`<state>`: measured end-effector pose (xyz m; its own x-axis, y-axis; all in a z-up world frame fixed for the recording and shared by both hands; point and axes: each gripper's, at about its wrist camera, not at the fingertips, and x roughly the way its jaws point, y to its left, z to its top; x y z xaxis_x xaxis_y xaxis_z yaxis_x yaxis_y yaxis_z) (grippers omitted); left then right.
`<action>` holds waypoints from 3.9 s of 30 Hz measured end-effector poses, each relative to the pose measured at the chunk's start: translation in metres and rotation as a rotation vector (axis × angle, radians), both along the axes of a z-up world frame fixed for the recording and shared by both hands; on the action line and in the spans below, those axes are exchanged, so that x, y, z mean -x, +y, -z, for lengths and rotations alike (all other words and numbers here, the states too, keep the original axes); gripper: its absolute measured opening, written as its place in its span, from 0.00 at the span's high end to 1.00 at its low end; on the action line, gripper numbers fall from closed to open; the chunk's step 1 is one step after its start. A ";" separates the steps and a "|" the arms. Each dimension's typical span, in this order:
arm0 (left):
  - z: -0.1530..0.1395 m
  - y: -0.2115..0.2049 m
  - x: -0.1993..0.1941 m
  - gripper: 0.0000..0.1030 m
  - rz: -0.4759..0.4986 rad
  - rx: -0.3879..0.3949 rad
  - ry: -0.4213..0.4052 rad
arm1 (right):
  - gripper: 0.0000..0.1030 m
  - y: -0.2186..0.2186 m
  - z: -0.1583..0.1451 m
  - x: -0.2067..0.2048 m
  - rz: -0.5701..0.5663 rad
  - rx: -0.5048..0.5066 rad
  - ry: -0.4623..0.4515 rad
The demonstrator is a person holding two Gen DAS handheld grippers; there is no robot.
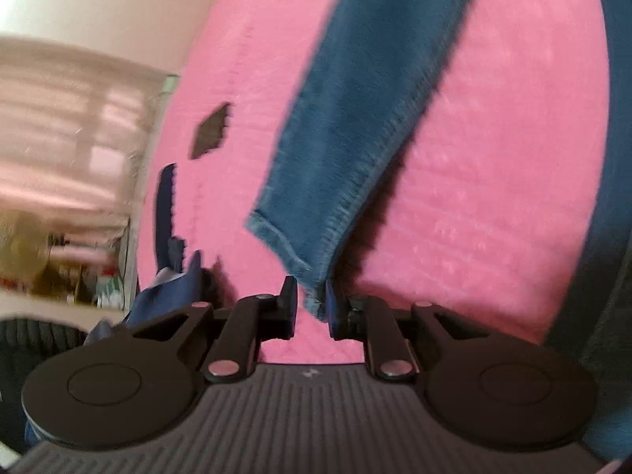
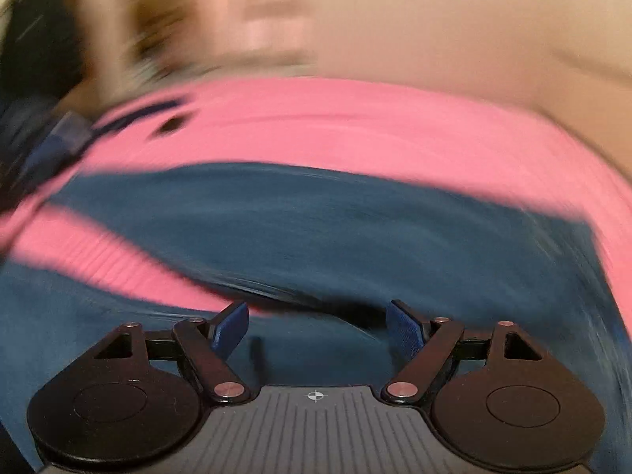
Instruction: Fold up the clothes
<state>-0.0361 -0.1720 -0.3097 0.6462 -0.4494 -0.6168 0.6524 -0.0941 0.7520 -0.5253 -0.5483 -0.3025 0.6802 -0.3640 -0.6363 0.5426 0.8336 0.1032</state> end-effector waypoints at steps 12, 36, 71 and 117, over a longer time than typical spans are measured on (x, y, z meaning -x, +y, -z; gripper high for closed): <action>-0.050 -0.068 0.155 0.76 0.167 0.225 0.306 | 0.23 -0.083 -0.026 0.156 0.277 -0.037 -0.069; 0.003 -0.207 0.342 0.68 0.486 0.204 0.502 | 0.81 -0.249 0.029 0.118 0.087 -0.413 -0.041; 0.007 -0.205 0.339 0.66 0.385 0.276 0.588 | 0.80 -0.171 -0.032 0.163 0.061 -0.026 -0.057; -0.004 0.169 0.141 0.61 -0.637 0.508 0.468 | 0.07 0.053 0.039 0.135 0.176 -0.074 0.021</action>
